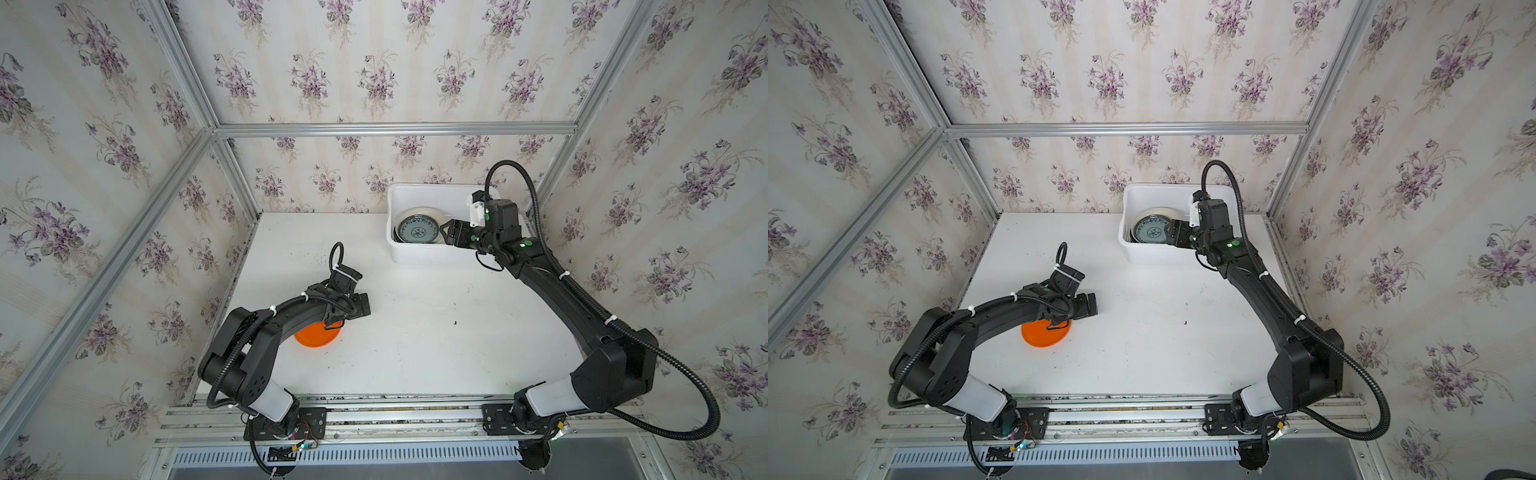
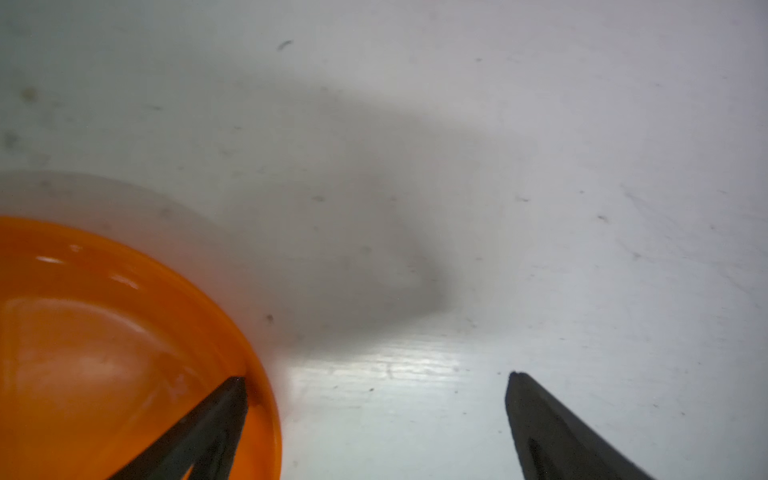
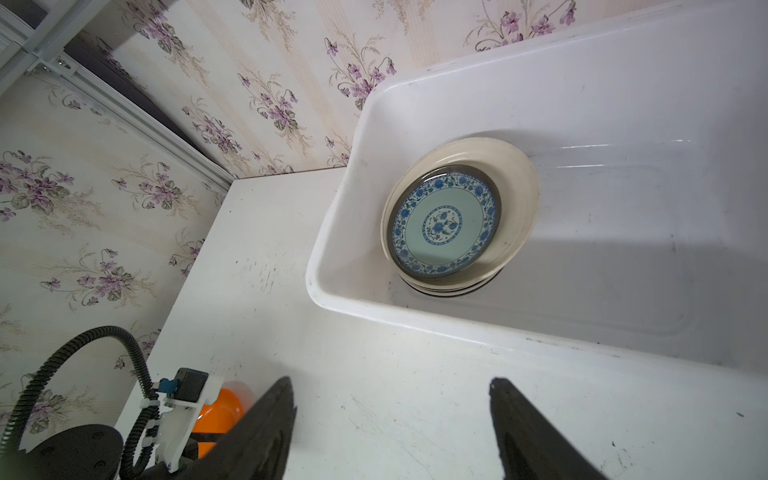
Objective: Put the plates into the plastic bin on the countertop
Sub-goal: 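Lower the left gripper onto the orange plate's rim and close it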
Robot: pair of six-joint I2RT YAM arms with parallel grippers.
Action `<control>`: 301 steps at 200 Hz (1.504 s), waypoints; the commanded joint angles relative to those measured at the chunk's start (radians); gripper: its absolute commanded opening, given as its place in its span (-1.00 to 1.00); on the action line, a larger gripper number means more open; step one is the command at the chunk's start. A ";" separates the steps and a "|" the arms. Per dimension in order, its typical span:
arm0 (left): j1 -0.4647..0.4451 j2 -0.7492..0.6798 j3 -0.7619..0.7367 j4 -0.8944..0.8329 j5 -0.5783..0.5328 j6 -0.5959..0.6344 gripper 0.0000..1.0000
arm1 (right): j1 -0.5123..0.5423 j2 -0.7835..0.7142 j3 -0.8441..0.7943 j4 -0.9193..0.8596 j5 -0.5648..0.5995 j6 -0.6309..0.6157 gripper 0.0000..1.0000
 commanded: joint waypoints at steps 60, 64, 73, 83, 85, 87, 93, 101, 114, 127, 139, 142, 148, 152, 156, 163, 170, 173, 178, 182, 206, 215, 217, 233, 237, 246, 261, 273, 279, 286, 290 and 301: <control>0.060 -0.105 -0.020 0.073 0.064 -0.001 0.99 | 0.001 -0.040 -0.024 -0.018 0.005 0.008 0.53; 0.082 -0.122 -0.036 0.068 0.069 -0.008 0.99 | 0.001 -0.041 -0.026 -0.020 0.001 0.009 0.53; 0.132 -0.167 -0.067 0.053 0.071 -0.017 0.99 | 0.002 -0.043 -0.028 -0.026 -0.003 0.003 0.53; 0.182 -0.212 -0.096 0.034 0.062 -0.017 0.99 | 0.001 -0.048 -0.029 -0.032 -0.009 -0.006 0.54; 0.190 -0.219 -0.100 0.026 0.057 -0.015 0.99 | 0.000 -0.049 -0.030 -0.034 -0.011 -0.007 0.54; 0.198 -0.226 -0.103 0.018 0.051 -0.014 0.99 | 0.001 -0.050 -0.030 -0.036 -0.012 -0.009 0.54; 0.222 -0.243 -0.106 -0.013 0.030 -0.010 0.98 | 0.000 -0.051 -0.030 -0.039 -0.018 -0.016 0.55; 0.250 -0.260 -0.107 -0.053 0.007 -0.003 0.97 | 0.000 -0.054 -0.034 -0.045 -0.029 -0.019 0.59; 0.284 -0.285 -0.113 -0.077 -0.013 0.015 0.89 | 0.000 -0.055 -0.033 -0.057 -0.067 -0.029 0.64; 0.315 -0.295 -0.120 -0.101 -0.024 0.025 0.76 | -0.001 -0.052 -0.024 -0.079 -0.117 -0.037 0.67; 0.347 -0.297 -0.135 -0.112 -0.022 0.028 0.72 | -0.004 -0.049 -0.019 -0.095 -0.168 -0.040 0.70; 0.354 -0.299 -0.142 -0.111 -0.019 0.027 0.72 | -0.004 -0.049 -0.020 -0.097 -0.180 -0.039 0.70; 0.370 -0.304 -0.155 -0.111 -0.015 0.025 0.72 | -0.007 -0.049 -0.022 -0.102 -0.199 -0.037 0.70; 0.379 -0.307 -0.165 -0.110 -0.012 0.022 0.72 | -0.007 -0.051 -0.023 -0.105 -0.208 -0.035 0.71; 0.387 -0.310 -0.171 -0.109 -0.009 0.020 0.71 | -0.008 -0.051 -0.025 -0.107 -0.216 -0.035 0.71; 0.396 -0.317 -0.187 -0.103 -0.008 0.020 0.70 | -0.011 -0.054 -0.028 -0.107 -0.229 -0.034 0.72; 0.404 -0.326 -0.198 -0.100 -0.011 0.021 0.69 | -0.017 -0.056 -0.033 -0.104 -0.250 -0.031 0.74; 0.406 -0.328 -0.201 -0.097 -0.011 0.019 0.68 | -0.019 -0.054 -0.034 -0.101 -0.260 -0.028 0.75; 0.410 -0.332 -0.207 -0.094 -0.011 0.019 0.66 | -0.026 -0.052 -0.039 -0.091 -0.283 -0.019 0.76; 0.413 -0.334 -0.210 -0.091 -0.011 0.018 0.65 | -0.031 -0.051 -0.043 -0.083 -0.304 -0.009 0.76; 0.422 -0.329 -0.214 -0.086 -0.001 0.021 0.65 | -0.070 -0.021 -0.069 0.004 -0.462 0.090 0.77; 0.424 -0.326 -0.219 -0.076 -0.001 0.029 0.64 | -0.076 -0.013 -0.078 0.039 -0.497 0.120 0.77; 0.424 -0.326 -0.220 -0.073 -0.004 0.031 0.64 | -0.076 -0.010 -0.079 0.044 -0.502 0.125 0.77; 0.438 -0.316 -0.235 -0.047 -0.014 0.044 0.52 | -0.077 -0.004 -0.079 0.052 -0.502 0.137 0.77; 0.444 -0.313 -0.238 -0.041 -0.012 0.045 0.49 | -0.078 -0.003 -0.079 0.052 -0.499 0.137 0.77; 0.456 -0.300 -0.247 -0.027 0.000 0.047 0.45 | -0.078 -0.008 -0.079 0.048 -0.488 0.133 0.77; 0.471 -0.281 -0.260 -0.003 0.024 0.053 0.43 | -0.078 -0.015 -0.079 0.038 -0.473 0.128 0.77; 0.479 -0.270 -0.268 0.012 0.033 0.058 0.41 | -0.079 -0.022 -0.079 0.025 -0.456 0.119 0.77; 0.482 -0.266 -0.270 0.019 0.038 0.059 0.37 | -0.079 -0.029 -0.079 0.016 -0.446 0.116 0.77; 0.485 -0.262 -0.275 0.027 0.043 0.059 0.31 | -0.080 -0.033 -0.079 0.009 -0.434 0.110 0.77; 0.486 -0.261 -0.277 0.035 0.046 0.059 0.28 | -0.080 -0.037 -0.079 0.005 -0.428 0.108 0.77; 0.488 -0.254 -0.280 0.050 0.057 0.058 0.24 | -0.080 -0.043 -0.079 -0.002 -0.418 0.105 0.78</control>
